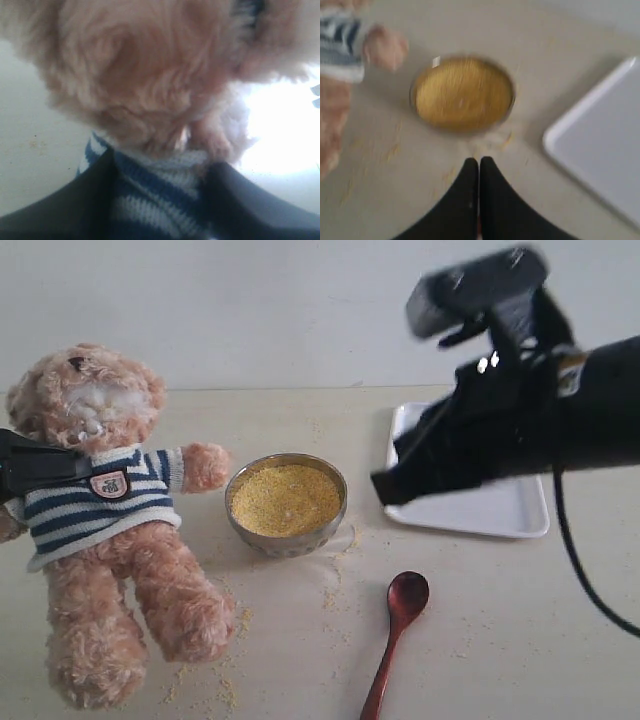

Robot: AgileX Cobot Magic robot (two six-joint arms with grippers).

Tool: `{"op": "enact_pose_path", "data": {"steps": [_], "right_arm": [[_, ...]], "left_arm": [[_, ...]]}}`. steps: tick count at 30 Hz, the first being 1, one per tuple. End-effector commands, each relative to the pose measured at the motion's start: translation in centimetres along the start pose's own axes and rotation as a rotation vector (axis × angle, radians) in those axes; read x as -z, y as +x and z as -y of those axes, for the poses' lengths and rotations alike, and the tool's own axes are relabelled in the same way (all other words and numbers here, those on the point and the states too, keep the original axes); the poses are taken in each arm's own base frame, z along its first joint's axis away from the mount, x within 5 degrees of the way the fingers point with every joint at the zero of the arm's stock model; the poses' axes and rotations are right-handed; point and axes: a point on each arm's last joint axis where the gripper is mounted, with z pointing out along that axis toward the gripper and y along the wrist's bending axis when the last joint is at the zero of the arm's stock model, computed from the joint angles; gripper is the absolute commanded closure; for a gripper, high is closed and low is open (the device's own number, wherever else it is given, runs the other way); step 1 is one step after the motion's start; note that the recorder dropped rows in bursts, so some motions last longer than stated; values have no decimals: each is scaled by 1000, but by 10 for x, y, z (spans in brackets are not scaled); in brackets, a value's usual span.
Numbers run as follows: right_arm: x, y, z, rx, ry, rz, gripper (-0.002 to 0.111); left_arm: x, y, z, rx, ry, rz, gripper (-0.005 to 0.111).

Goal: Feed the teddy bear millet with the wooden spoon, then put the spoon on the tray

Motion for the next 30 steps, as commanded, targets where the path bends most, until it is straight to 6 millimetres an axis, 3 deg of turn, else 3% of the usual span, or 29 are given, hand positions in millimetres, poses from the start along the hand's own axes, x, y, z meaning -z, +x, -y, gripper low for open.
{"op": "enact_pose_path", "data": {"steps": [1,7,11,13,14,15,16,21,30], "right_arm": [[-23,18,-3,-165,-34,-378,108],[-44,32,-4,-360,0,-508,108],[-55,43,-31,-292,-40,-591,104],[-59,46,-45,-235,-59,-602,83],[-62,49,-48,-223,-52,-618,64],[-66,52,-48,-260,-24,-633,53],[-69,55,-47,-281,-6,-644,50],[-94,75,-44,-333,66,-741,49],[-107,73,-44,-415,101,-648,49]], "left_arm": [[1,-3,3,7,30,14,102],[1,-2,3,0,29,3,102],[1,-2,3,2,30,5,102],[1,-2,3,2,30,5,102],[1,-2,3,2,30,5,102],[1,-2,3,2,30,5,102],[1,-2,3,2,30,5,102],[1,-2,3,0,29,2,102],[1,-2,3,0,29,2,102]]}}
